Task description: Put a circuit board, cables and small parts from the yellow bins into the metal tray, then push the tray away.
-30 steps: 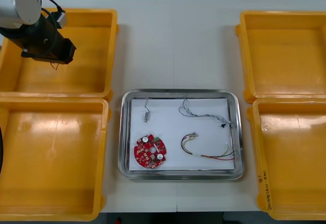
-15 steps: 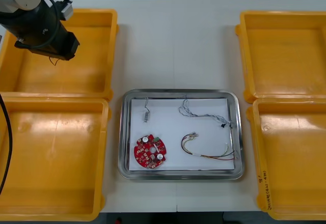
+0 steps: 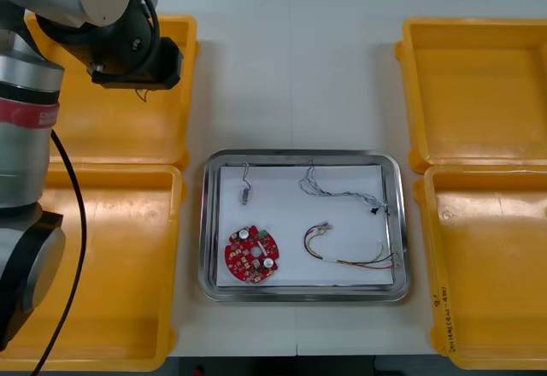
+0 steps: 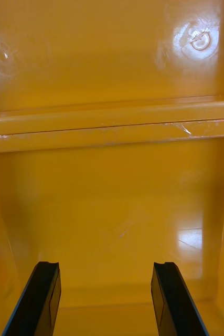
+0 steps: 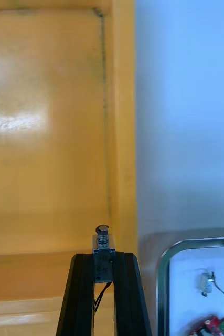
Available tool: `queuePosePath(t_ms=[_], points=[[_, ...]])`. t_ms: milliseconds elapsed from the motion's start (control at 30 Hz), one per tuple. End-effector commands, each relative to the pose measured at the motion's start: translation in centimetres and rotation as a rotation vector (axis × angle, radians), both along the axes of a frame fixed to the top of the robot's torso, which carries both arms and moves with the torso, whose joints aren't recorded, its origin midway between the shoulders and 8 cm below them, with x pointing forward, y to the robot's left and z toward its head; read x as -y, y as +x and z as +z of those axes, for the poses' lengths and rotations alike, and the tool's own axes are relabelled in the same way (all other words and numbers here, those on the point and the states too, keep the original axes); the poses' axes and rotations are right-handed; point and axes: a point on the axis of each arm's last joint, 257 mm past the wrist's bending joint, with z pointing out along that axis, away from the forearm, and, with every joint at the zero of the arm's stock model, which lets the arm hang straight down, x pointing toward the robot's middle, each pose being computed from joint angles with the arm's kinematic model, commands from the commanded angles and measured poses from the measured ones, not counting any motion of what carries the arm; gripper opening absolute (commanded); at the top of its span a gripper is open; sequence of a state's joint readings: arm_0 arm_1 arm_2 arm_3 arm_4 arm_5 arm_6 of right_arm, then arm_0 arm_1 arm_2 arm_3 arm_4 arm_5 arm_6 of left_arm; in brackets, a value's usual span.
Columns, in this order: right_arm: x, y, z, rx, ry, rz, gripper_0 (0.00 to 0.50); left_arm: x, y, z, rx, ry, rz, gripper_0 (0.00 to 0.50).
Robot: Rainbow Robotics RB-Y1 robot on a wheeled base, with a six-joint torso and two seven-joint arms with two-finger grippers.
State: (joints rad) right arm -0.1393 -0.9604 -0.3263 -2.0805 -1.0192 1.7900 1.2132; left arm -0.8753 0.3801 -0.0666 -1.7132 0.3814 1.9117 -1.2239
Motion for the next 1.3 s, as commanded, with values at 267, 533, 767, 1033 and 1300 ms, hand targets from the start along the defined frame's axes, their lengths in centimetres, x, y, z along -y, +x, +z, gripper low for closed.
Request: queuePosePath(t_ms=[267, 533, 767, 1033, 1300], points=[[1.6, -0.2, 2.0, 0.031, -0.044, -0.029, 0.500, 8.1, -0.7, 1.5, 0.070, -0.059, -0.013, 0.000], [1.6, -0.2, 2.0, 0.031, -0.044, -0.029, 0.500, 13.2, -2.5, -0.1, 0.044, -0.093, -0.004, 0.000], [1.6, -0.2, 2.0, 0.031, -0.044, -0.029, 0.500, 16.8, -4.8, -2.4, 0.006, -0.093, -0.007, 0.000], [1.6, -0.2, 2.0, 0.031, -0.044, -0.029, 0.500, 19.2, -7.2, -4.9, -0.046, -0.098, 0.004, 0.000], [1.6, -0.2, 2.0, 0.031, -0.044, -0.029, 0.500, 18.6, -9.1, -9.1, -0.106, -0.046, 0.023, 0.000]])
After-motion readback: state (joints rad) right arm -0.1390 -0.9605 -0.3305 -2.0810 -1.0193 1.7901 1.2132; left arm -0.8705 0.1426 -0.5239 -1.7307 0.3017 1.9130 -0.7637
